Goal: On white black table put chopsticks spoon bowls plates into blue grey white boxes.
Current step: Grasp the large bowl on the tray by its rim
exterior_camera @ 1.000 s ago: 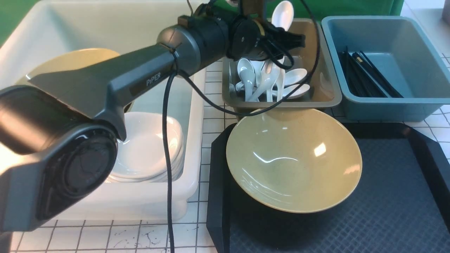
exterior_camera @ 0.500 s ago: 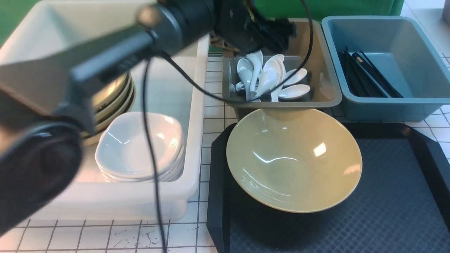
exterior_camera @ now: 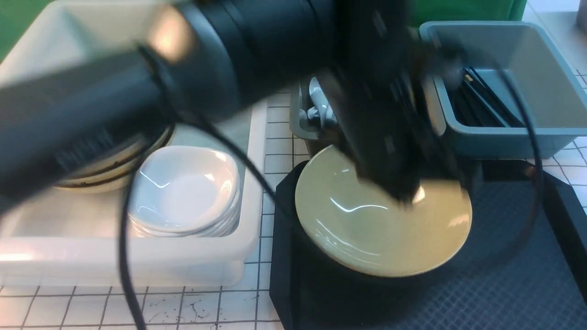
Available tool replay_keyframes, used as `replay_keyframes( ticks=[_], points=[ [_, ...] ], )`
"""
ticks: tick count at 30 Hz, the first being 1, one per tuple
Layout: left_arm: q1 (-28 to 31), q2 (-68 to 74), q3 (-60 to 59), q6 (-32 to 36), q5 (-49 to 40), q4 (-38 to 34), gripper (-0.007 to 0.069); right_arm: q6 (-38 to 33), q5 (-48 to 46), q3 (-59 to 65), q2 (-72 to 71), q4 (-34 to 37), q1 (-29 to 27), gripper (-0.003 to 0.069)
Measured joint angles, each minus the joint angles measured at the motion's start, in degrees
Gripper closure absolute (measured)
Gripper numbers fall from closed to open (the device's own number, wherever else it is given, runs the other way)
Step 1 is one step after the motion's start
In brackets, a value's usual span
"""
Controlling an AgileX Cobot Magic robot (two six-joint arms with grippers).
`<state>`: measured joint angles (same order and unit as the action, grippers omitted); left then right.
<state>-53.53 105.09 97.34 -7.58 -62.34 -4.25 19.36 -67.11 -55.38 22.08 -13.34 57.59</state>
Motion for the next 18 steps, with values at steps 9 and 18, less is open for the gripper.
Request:
replay_keyframes(
  ticks=[9,18],
  points=[
    [-1.76,5.38,-3.03,5.96,5.25,0.08,0.0188,-0.06,0.0,0.0,0.0,0.0,0.0,0.055],
    [-1.76,13.94,-3.03,11.49,11.13,1.58,-0.0022,-0.06,0.0,0.0,0.0,0.0,0.0,0.0547]
  ],
)
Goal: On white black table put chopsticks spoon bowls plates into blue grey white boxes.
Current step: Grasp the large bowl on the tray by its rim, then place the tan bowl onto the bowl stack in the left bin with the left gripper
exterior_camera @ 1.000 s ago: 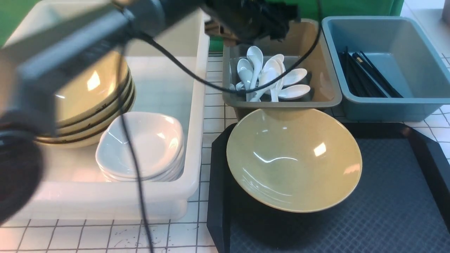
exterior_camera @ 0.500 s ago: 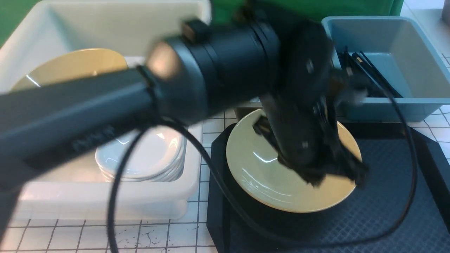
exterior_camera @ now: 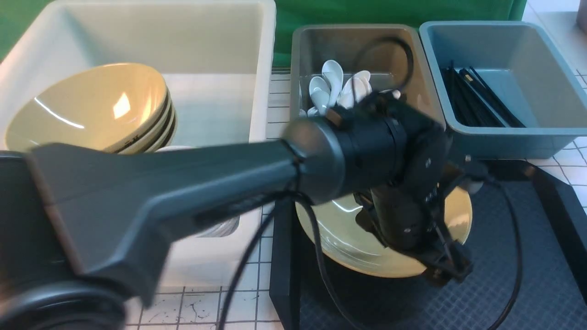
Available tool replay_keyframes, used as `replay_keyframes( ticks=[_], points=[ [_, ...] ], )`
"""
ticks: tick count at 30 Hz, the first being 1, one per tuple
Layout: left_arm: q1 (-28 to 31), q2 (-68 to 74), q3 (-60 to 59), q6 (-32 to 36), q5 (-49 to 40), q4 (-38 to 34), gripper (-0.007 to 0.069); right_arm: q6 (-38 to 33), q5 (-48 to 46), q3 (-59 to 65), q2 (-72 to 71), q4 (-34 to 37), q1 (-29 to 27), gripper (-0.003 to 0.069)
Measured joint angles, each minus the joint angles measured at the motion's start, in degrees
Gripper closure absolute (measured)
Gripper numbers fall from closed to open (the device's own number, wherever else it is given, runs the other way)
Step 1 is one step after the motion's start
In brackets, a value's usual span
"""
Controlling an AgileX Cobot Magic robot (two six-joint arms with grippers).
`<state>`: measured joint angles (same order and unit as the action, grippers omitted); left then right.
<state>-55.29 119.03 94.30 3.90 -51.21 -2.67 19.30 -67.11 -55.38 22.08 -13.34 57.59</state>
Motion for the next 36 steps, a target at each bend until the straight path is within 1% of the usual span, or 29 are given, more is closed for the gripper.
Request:
replay_keyframes(
  ticks=[1,2,4,5,8,11,13,14,15,18,21,22,26,28,29,32,34,36],
  points=[
    [0.0,0.72,0.0,0.3,0.44,0.46,-0.0017,0.0,0.0,0.0,0.0,0.0,0.0,0.0547],
    [-0.06,1.41,0.0,0.61,0.69,0.99,0.0009,-0.05,0.0,0.0,0.0,0.0,0.0,0.0546],
    [-0.06,2.04,0.0,1.17,0.96,1.25,0.009,-0.13,0.0,0.0,0.0,0.0,0.0,0.0545],
    [-0.26,1.91,0.12,1.81,1.37,1.96,0.019,-0.2,0.0,0.0,0.0,0.0,0.0,0.0544],
    [-0.83,0.68,0.63,3.21,0.31,2.67,0.0329,-0.35,0.0,0.0,0.0,0.0,0.0,0.0542],
    [-1.38,-0.96,0.63,3.65,-0.34,2.26,0.0392,-0.39,0.0,0.0,0.0,0.0,0.0,0.0542],
    [-1.96,-2.04,0.63,3.49,-0.71,1.67,0.0414,-0.39,0.0,0.0,0.0,0.0,0.0,0.054],
    [-2.45,-2.81,0.63,3.04,-1.05,1.07,0.0438,-0.39,0.0,0.0,0.0,0.0,0.0,0.054],
    [-3.61,-4.17,0.58,2.49,-1.56,0.36,0.0489,-0.39,0.0,0.0,0.0,0.0,0.0,0.054],
    [-6.13,-8.67,0.58,1.67,-2.31,-2.7,0.0594,-0.39,0.0,0.0,0.0,0.0,0.0,0.054],
    [-7.43,-11.92,0.58,1.52,-2.53,-4.15,0.0608,-0.34,0.0,0.0,0.0,0.0,0.0,0.054],
    [-7.58,-14.34,0.78,0.47,-3.14,-6.04,0.0608,-0.34,0.15,0.0,0.0,-0.06,0.0,0.054],
    [-7.12,-19.58,1.77,-1.3,-4.63,-1.89,0.0608,-0.22,0.61,0.0,0.0,-0.54,0.0,0.054],
    [-5.84,-23.65,2.1,-3.9,-4.83,3.82,0.0608,-0.22,2.77,0.0,0.0,-1.36,0.0,0.054],
    [-4.34,-26.11,2.31,-5.48,-5.75,7.82,0.0608,-0.22,4.97,0.0,0.0,-1.98,0.0,0.054],
    [0.03,-29.93,2.43,-8.25,-9.33,15.28,0.0608,-0.22,9.2,0.0,0.0,-3.13,0.0,0.054],
    [4.86,-32.47,2.21,-9.68,-12.67,21.33,0.0608,-0.22,11.78,0.0,0.0,-3.81,0.0,0.054],
    [11.15,-34.08,1.2,-9.56,-14.41,25.28,0.0608,-0.36,13.25,0.0,0.0,-4.14,0.0,0.054]
  ],
)
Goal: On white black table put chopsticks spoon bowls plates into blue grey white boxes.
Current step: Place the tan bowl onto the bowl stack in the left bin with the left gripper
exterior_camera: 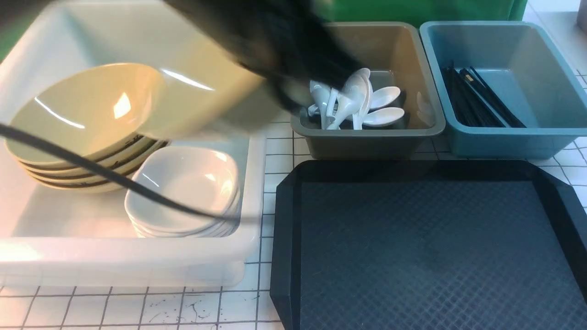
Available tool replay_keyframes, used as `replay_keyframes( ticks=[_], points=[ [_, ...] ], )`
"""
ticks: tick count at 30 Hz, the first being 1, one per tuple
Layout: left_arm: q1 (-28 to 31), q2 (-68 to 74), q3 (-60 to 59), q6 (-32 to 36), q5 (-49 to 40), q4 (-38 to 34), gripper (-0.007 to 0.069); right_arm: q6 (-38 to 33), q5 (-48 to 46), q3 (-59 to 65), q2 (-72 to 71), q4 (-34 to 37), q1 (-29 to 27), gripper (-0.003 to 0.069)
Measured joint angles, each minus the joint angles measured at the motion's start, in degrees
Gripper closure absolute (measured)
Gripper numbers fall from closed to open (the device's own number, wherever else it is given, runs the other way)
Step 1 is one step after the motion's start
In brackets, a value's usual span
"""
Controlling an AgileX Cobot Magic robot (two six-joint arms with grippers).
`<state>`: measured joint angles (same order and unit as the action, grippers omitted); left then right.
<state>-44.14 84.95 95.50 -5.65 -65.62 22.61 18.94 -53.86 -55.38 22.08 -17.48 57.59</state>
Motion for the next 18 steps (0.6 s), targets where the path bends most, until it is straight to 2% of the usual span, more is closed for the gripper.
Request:
replay_keyframes(
  ticks=[3,4,8,13,18],
  points=[
    [8.59,-0.62,-2.56,3.02,0.33,2.91,0.0608,-0.04,0.28,0.0,0.05,-0.2,0.0,0.054],
    [9.11,-0.62,-3.07,3.29,0.61,2.99,0.0608,-0.04,0.34,0.0,0.05,-0.19,0.0,0.054],
    [19.04,0.78,-10.12,6.98,7.36,2.44,0.0608,-0.07,0.14,0.0,0.23,-0.26,0.0,0.054],
    [23.87,3.74,-14.85,8.4,14.02,2.41,0.0608,-0.18,-0.79,0.0,0.23,-0.26,0.0,0.054],
    [24.29,6.9,-16.03,9.55,14.57,3.25,0.0608,-0.21,-1.36,0.0,0.23,-0.26,0.0,0.054]
  ],
)
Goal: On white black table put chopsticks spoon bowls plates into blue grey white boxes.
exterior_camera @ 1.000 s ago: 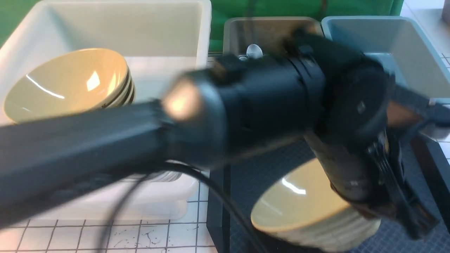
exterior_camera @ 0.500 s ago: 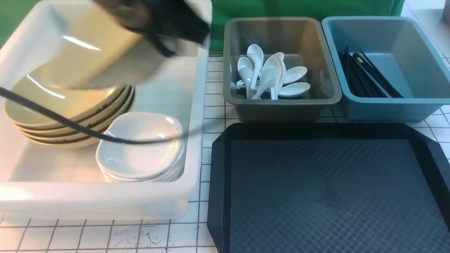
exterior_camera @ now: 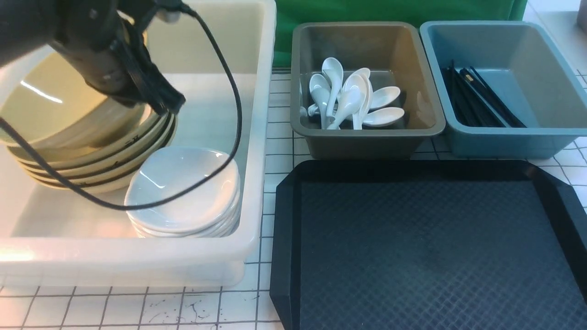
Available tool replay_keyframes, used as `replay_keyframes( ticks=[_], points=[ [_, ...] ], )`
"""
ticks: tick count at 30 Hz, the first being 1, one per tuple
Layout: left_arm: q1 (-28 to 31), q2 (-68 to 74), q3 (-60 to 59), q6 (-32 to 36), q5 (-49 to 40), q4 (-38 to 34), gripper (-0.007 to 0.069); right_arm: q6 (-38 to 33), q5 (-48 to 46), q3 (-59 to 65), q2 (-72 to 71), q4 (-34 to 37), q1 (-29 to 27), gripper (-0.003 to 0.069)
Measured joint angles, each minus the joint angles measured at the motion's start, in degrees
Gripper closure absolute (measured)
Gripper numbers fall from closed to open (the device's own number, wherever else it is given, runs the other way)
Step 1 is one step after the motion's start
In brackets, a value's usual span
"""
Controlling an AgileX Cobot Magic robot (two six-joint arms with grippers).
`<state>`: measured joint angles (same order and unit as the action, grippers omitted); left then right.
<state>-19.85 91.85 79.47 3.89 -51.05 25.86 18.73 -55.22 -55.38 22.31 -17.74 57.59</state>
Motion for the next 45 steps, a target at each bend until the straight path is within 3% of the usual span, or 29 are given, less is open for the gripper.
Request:
replay_keyframes(
  ticks=[5,8,14,17,20,22,23,24,26,27,34,39,45],
  points=[
    [0.0,1.27,0.0,0.06,-0.66,-0.68,0.0574,0.0,-0.51,0.0,0.0,0.0,0.0,0.054],
    [0.05,1.4,0.0,0.39,-0.47,-0.46,0.0466,-0.26,-0.84,0.0,0.0,0.31,0.0,0.054],
    [-2.01,-1.37,0.05,-3.29,-2.83,-0.9,0.012,-1.8,-0.84,0.0,0.0,1.6,0.0,0.0539],
    [-5.45,-6.57,0.05,-10.15,-4.93,-1.24,0.0044,-1.95,-0.84,0.0,0.0,1.65,0.0,0.0539],
    [-9.57,-13.95,-0.07,-21.48,-5.29,-3.74,0.0116,-1.25,-1.25,0.0,0.0,1.67,0.0,0.0539],
    [-12.08,-20.19,-2.21,-26.56,-3.57,-5.94,0.0265,-0.85,-2.49,0.0,0.0,1.69,0.0,0.0539],
    [-13.05,-23.76,-4.25,-28.2,-1.73,-7.42,0.0379,-0.85,-3.82,0.0,0.0,1.69,0.0,0.0539],
    [-13.24,-25.22,-4.74,-28.44,-1.39,-7.68,0.0379,-0.85,-3.82,0.0,0.0,1.69,0.0,0.0539],
    [-15.16,-33.91,-12.44,-29.65,4.27,-11.36,0.0564,-0.85,-6.49,0.0,0.07,1.69,0.0,0.0539],
    [-15.66,-38.0,-15.62,-29.83,6.67,-12.85,0.0589,-0.85,-7.66,0.07,0.07,1.69,0.0,0.0539],
    [-16.74,-62.58,-45.45,-30.34,27.81,-23.67,0.0625,-0.73,-8.26,6.61,0.08,1.74,0.0,0.0617],
    [-16.74,-73.14,-59.62,-30.34,39.16,-24.97,0.0625,-0.63,-1.18,11.86,0.08,1.63,0.0,0.0635],
    [-16.8,-78.29,-67.87,-30.34,46.43,-24.92,0.0625,0.94,6.06,13.15,0.14,1.37,0.0,0.0635]
  ],
)
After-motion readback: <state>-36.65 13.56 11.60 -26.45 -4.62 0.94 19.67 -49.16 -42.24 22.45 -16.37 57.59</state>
